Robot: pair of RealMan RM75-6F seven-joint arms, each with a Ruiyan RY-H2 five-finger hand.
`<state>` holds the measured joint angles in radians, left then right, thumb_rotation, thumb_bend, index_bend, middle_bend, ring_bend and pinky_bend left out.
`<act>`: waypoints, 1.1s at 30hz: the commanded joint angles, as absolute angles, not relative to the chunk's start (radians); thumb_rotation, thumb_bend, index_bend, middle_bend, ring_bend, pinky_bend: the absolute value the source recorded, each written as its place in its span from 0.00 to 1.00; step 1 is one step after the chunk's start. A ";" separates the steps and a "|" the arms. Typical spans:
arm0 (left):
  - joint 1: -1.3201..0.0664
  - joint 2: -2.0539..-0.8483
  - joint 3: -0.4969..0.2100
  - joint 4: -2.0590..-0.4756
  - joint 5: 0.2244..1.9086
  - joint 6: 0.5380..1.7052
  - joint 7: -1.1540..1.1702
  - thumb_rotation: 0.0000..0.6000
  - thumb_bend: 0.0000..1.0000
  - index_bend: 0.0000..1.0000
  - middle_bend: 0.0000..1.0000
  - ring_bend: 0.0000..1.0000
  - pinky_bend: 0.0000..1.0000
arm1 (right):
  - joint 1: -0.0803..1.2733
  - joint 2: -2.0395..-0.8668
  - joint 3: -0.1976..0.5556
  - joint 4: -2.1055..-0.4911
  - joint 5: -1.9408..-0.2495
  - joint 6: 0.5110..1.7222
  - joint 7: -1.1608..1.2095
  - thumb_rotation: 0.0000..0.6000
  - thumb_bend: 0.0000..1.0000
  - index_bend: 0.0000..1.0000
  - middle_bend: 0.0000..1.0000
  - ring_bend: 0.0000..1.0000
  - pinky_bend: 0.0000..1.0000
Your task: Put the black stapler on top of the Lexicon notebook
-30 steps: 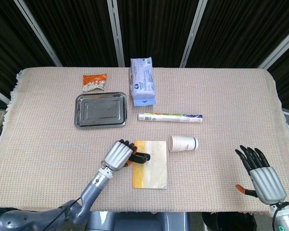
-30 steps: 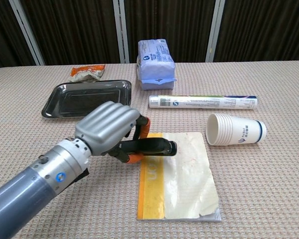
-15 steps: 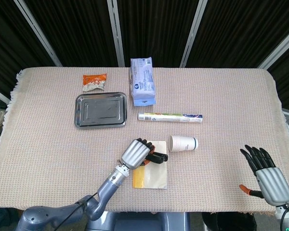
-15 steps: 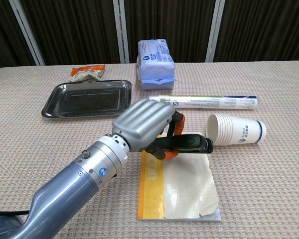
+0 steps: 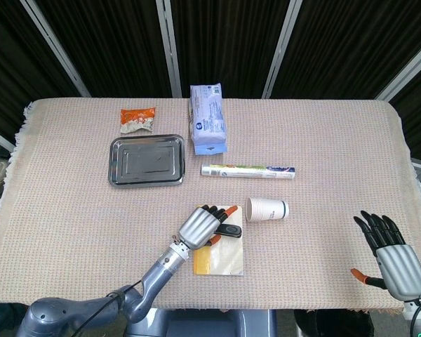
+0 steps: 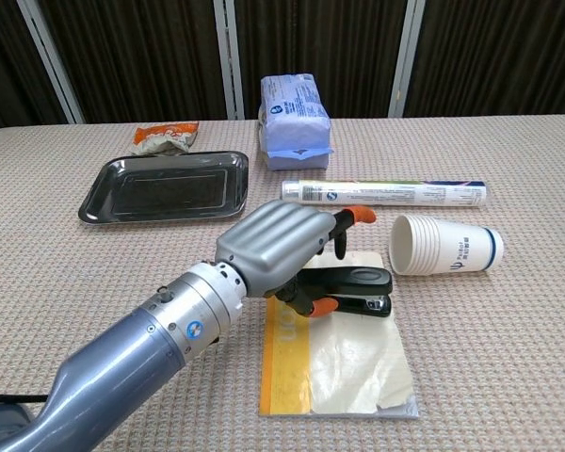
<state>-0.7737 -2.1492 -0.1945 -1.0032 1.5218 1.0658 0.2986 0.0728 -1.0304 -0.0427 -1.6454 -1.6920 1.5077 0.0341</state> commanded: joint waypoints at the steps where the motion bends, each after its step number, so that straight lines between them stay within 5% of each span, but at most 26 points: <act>1: -0.765 -2.108 -0.203 -1.071 1.501 1.069 0.336 1.00 0.23 0.09 0.32 0.32 0.49 | 0.073 -1.033 -0.043 -1.648 -1.694 1.507 0.025 1.00 0.03 0.00 0.00 0.00 0.00; 11: -0.672 -1.910 -0.166 -1.348 1.512 1.188 0.479 1.00 0.15 0.00 0.02 0.05 0.24 | 0.076 -1.046 -0.037 -1.652 -1.682 1.493 -0.011 1.00 0.03 0.00 0.00 0.00 0.00; 22: -0.333 -1.470 0.042 -1.745 1.592 1.575 0.735 1.00 0.15 0.00 0.00 0.00 0.16 | 0.083 -1.071 -0.027 -1.663 -1.656 1.466 -0.080 1.00 0.03 0.00 0.00 0.00 0.00; 27: -0.148 -1.435 0.118 -1.693 1.541 1.744 0.681 1.00 0.15 0.00 0.00 0.00 0.13 | 0.088 -1.090 -0.030 -1.669 -1.652 1.446 -0.131 1.00 0.03 0.00 0.00 0.00 0.00; 33: -0.092 -1.407 0.097 -1.670 1.459 1.742 0.612 1.00 0.15 0.00 0.00 0.00 0.11 | 0.100 -1.102 -0.019 -1.678 -1.620 1.415 -0.161 1.00 0.03 0.00 0.00 0.00 0.00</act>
<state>-0.1067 -1.4228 0.1025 -1.6789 1.4858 1.7398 0.6215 0.0976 -1.0995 -0.0217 -1.6758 -1.6228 1.4177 -0.1578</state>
